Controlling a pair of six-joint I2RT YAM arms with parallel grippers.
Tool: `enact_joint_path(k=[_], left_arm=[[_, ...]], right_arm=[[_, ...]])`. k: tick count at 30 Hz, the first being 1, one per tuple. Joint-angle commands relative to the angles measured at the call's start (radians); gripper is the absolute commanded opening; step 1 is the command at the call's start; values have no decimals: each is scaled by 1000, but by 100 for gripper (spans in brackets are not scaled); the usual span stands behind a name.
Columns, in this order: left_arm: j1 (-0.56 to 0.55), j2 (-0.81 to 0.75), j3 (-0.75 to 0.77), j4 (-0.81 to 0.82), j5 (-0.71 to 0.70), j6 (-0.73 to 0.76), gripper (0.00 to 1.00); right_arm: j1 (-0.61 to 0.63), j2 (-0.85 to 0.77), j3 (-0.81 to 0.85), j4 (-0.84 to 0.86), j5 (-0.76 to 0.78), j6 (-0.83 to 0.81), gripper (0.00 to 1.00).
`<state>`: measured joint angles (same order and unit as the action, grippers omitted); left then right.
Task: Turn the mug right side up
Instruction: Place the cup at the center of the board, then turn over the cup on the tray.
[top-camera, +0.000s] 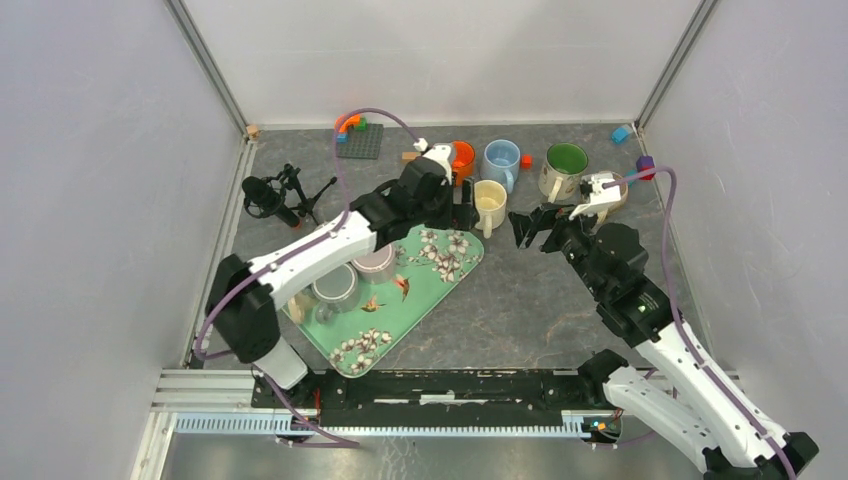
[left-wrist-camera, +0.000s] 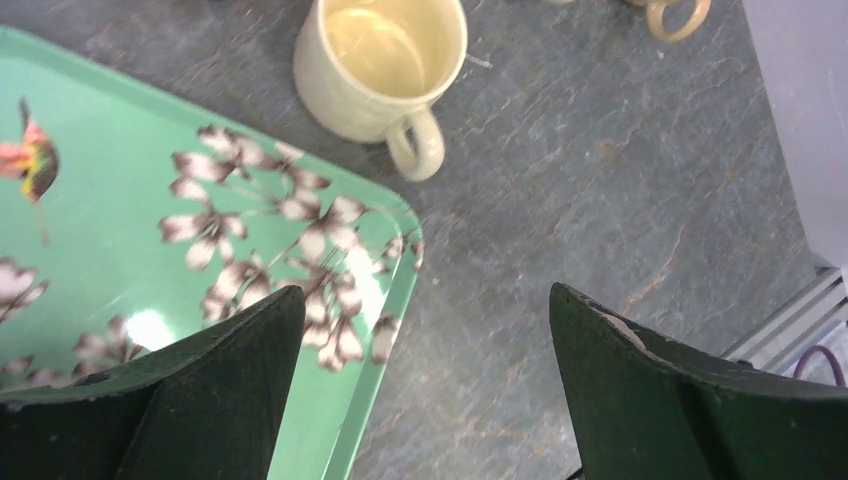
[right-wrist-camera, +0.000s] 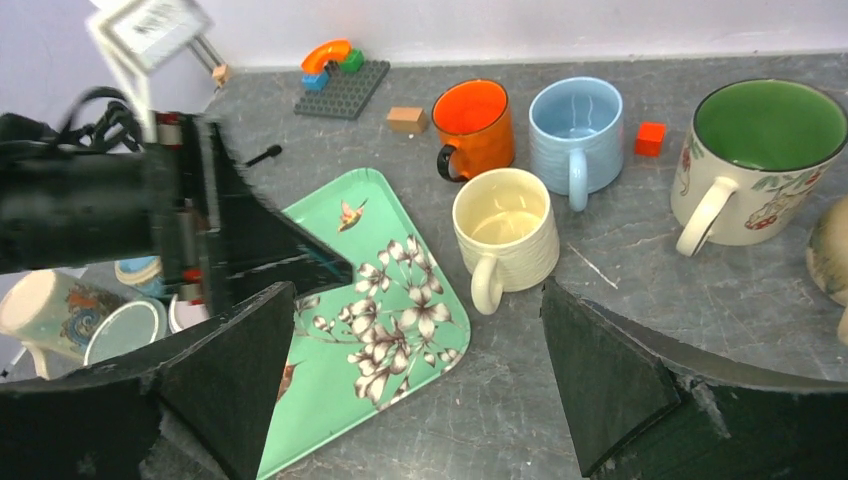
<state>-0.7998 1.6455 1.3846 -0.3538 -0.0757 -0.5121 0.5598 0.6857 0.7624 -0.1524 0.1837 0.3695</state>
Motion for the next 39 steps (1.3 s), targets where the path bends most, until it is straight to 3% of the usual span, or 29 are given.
enact_joint_path(k=[1,11,17,25,39], left_arm=[[11,-145,-102,-52,-65,48,99],[35,-427,-316,-188,-216,2,100],[103,-512,-428,-219,-238,-40,100],[190,-511,-504,-209,-241,-60,100],[238,-430,-566,-107,-245,-79,100]], right_arm=[[-4,39,-14,31,-56,-3,98],[0,225,-2,40,-223,9,98],[20,279,3,58,-237,12,98],[34,308,8,53,-240,0,98],[33,310,-14,66,-247,-12,98]])
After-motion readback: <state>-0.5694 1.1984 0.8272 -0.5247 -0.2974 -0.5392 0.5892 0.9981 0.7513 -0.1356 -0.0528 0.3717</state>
